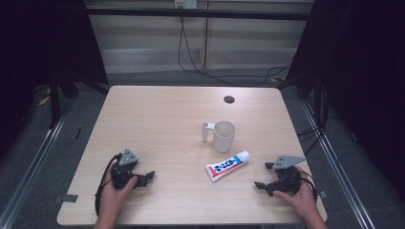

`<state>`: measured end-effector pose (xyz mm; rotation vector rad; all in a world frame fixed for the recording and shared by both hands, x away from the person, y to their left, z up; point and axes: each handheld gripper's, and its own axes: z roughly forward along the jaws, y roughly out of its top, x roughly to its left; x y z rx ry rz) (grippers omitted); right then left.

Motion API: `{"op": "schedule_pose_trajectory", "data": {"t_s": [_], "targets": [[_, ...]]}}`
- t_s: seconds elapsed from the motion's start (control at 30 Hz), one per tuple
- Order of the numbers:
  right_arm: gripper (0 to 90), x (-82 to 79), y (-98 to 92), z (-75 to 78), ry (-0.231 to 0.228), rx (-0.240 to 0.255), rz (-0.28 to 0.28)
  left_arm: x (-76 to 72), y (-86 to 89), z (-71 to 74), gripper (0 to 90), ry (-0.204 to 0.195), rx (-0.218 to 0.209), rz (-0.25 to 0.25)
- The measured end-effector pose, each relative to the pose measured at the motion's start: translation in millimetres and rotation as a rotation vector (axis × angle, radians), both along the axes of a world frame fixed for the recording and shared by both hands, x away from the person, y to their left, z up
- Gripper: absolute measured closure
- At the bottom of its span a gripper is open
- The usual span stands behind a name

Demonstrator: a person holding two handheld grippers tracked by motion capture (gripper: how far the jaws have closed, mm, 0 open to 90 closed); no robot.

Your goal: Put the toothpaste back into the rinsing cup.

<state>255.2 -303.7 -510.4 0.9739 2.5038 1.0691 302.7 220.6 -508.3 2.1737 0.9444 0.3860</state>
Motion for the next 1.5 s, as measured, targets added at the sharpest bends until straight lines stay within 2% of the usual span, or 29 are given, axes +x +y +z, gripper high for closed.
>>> {"op": "schedule_pose_trajectory", "data": {"t_s": [0.1, 0.17, 0.2, 0.23, 0.27, 0.33, 0.47, 0.53, 0.67, 0.77, 1.03, 1.23, 1.5], "targets": [[13.4, 2.2, 1.3, 2.5, 0.016, -0.02, 0.002, 0.0, -0.1, 0.0, 15.6, 0.0, 0.0, 0.0], [13.8, 7.1, 6.9, 7.6, 0.043, -0.067, 0.02, -0.1, -0.1, -0.1, 15.6, 0.001, -0.002, 0.001], [13.8, 7.1, 6.9, 7.6, 0.043, -0.067, 0.02, 0.0, 0.0, 0.0, 15.6, 0.0, 0.0, 0.0], [14.0, 10.2, 12.6, 12.1, 0.044, -0.107, 0.035, -0.1, -0.1, 0.0, 15.6, 0.002, -0.002, 0.0], [14.0, 10.2, 12.6, 12.1, 0.044, -0.107, 0.035, -0.1, -0.1, 0.0, 15.6, 0.002, -0.002, 0.0], [14.2, 13.5, 20.2, 19.7, 0.033, -0.149, 0.069, 0.0, 0.0, 0.0, 15.5, 0.0, 0.0, 0.0], [14.4, 20.1, 33.7, 35.7, 0.022, -0.178, 0.126, 0.0, 0.0, 0.0, 15.6, 0.0, 0.001, 0.0], [14.4, 24.7, 41.3, 43.0, 0.017, -0.217, 0.167, -0.1, 0.0, 0.0, 15.6, 0.0, 0.0, 0.0], [14.4, 32.7, 57.9, 54.8, 0.024, -0.293, 0.245, -0.1, -0.1, 0.0, 15.6, 0.0, 0.001, 0.0], [14.6, 36.5, 69.1, 60.2, 0.034, -0.332, 0.29, 0.0, 0.0, 0.1, 15.6, 0.001, 0.0, -0.001], [14.6, 45.6, 95.0, 64.4, 0.041, -0.378, 0.406, 0.0, 0.0, 0.0, 15.6, 0.001, -0.001, -0.001], [14.6, 51.5, 110.8, 60.0, 0.052, -0.415, 0.441, 0.0, 0.0, 0.0, 15.6, 0.0, 0.0, 0.0], [14.7, 58.8, 119.3, 60.8, 0.052, -0.43, 0.469, 0.0, 0.1, 0.0, 15.6, 0.001, 0.0, 0.0]]}}
